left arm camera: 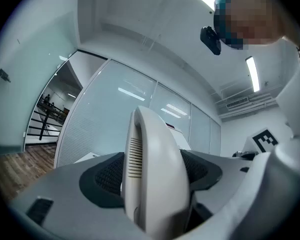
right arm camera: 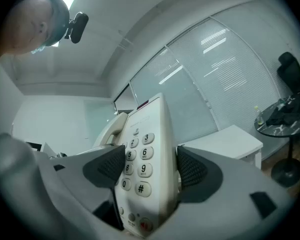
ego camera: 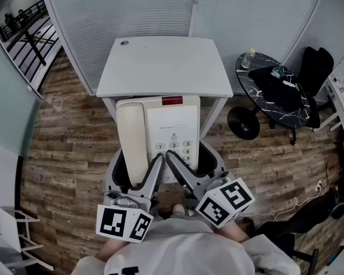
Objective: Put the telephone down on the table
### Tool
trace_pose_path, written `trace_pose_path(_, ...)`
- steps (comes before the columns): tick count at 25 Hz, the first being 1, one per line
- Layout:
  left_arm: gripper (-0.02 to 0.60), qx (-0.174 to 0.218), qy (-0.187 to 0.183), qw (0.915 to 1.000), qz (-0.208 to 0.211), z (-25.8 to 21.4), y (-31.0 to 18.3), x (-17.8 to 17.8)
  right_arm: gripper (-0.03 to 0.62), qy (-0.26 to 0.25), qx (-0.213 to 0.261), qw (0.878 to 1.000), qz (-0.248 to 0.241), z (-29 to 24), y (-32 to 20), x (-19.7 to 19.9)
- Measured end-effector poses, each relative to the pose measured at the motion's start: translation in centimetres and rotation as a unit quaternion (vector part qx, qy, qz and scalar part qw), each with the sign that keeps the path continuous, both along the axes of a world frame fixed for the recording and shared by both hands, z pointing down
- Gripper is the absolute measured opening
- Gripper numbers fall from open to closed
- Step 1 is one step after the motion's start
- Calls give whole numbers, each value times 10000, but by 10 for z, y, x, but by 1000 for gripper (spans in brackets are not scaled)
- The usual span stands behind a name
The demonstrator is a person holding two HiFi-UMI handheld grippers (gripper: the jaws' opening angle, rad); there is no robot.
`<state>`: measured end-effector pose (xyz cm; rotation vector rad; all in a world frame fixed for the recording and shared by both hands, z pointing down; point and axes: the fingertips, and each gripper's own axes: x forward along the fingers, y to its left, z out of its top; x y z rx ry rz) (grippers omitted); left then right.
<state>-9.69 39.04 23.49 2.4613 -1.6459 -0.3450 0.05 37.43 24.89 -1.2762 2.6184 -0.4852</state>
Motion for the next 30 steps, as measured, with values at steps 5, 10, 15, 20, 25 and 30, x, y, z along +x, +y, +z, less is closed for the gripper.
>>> trace_pose_path(5, 354, 3, 20, 10000, 13, 4, -1, 5, 327, 36, -2, 10000, 32, 3, 0, 5)
trace_pose_path(10, 354, -2, -27, 10000, 16, 3, -1, 4, 327, 8, 8, 10000, 52, 4, 1, 4)
trace_pose_path(15, 354, 11, -19, 10000, 35, 2, 0, 6, 327, 10, 33, 10000, 63, 2, 2, 6)
trace_pose_path(20, 354, 80, -49, 9999, 41, 3, 1, 16, 327, -326, 84, 9991, 271, -1, 1, 19)
trace_pose_path(25, 354, 119, -25, 9999, 65, -1, -3, 27, 325, -193, 220, 9992, 289, -6, -1, 30)
trace_pose_path(30, 354, 116, -130, 9998, 18, 0, -8, 46, 325, -277, 115, 9992, 257, -2, -7, 49)
